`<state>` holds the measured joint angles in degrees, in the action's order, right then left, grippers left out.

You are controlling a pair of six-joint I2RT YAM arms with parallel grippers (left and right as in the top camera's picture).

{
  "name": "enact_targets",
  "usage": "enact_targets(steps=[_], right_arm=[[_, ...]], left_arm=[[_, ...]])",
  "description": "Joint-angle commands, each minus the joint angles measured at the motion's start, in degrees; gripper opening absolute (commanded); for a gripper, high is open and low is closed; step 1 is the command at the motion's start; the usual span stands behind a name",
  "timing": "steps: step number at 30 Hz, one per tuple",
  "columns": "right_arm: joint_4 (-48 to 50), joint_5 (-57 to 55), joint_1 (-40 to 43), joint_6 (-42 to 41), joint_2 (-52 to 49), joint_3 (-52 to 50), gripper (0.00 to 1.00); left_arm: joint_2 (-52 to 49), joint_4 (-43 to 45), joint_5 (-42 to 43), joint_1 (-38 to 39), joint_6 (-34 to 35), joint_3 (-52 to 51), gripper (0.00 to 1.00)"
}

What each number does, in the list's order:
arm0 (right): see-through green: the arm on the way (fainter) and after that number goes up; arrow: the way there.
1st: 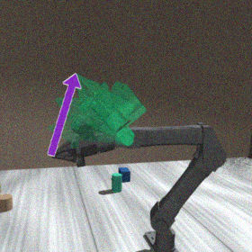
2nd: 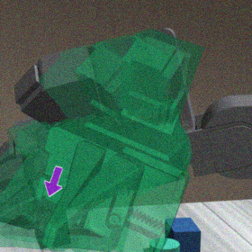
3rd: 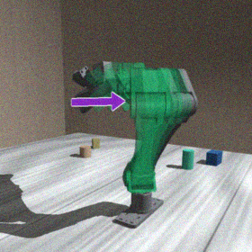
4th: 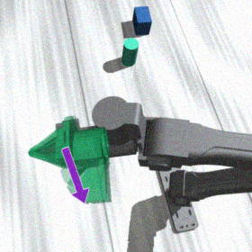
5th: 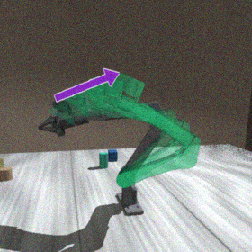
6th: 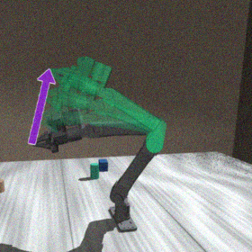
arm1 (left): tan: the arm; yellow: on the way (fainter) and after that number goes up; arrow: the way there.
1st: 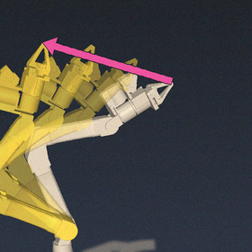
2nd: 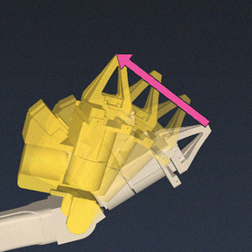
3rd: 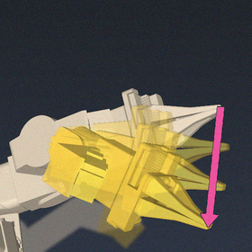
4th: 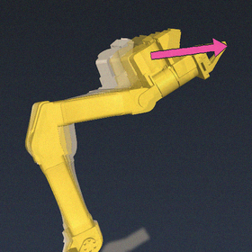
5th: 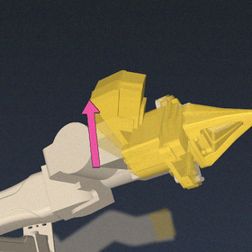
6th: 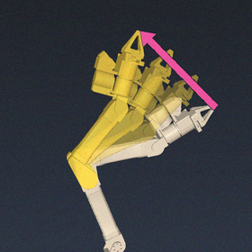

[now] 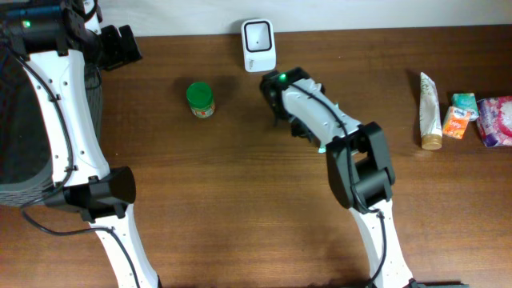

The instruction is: Scan the item barcode

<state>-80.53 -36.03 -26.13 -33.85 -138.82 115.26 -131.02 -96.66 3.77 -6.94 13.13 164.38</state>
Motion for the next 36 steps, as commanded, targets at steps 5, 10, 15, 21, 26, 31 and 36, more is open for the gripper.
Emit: enact_targets(steps=[5,10,15,21,26,31,36], right_arm=[[4.0,10.3,-8.0,3.6,-1.2,4.9,0.6],[1.6,21.0,-7.1,11.2,-1.1,14.2,0.61],[-6.1,33.5,0.8,19.3,-1.1,22.6,0.71],[-2.6,46.3,8.6,24.2,-1.2,10.2,0.53],[8.0,58.3,9.3,27.6,-1.2,1.8,0.45],[-0.4,57.7,10.8,24.4,-1.0,11.8,0.44],[-3.8,54.1,7.6,19.2,-1.2,18.9,0.52]], left_arm=[[1.9,0.0,-0.6,-0.4,0.1,0.7,0.99],[1.9,0.0,-0.6,-0.4,0.1,0.7,0.99],[1.9,0.0,-0.6,-0.4,0.1,0.7,0.99],[1.9,0.0,-0.6,-0.4,0.1,0.7,0.99],[1.9,0.0,-0.6,-0.4,0.1,0.7,0.99],[1.9,0.0,-0.6,-0.4,0.1,0.7,0.99],[1.9,0.0,-0.6,-0.4,0.1,0.7,0.99]])
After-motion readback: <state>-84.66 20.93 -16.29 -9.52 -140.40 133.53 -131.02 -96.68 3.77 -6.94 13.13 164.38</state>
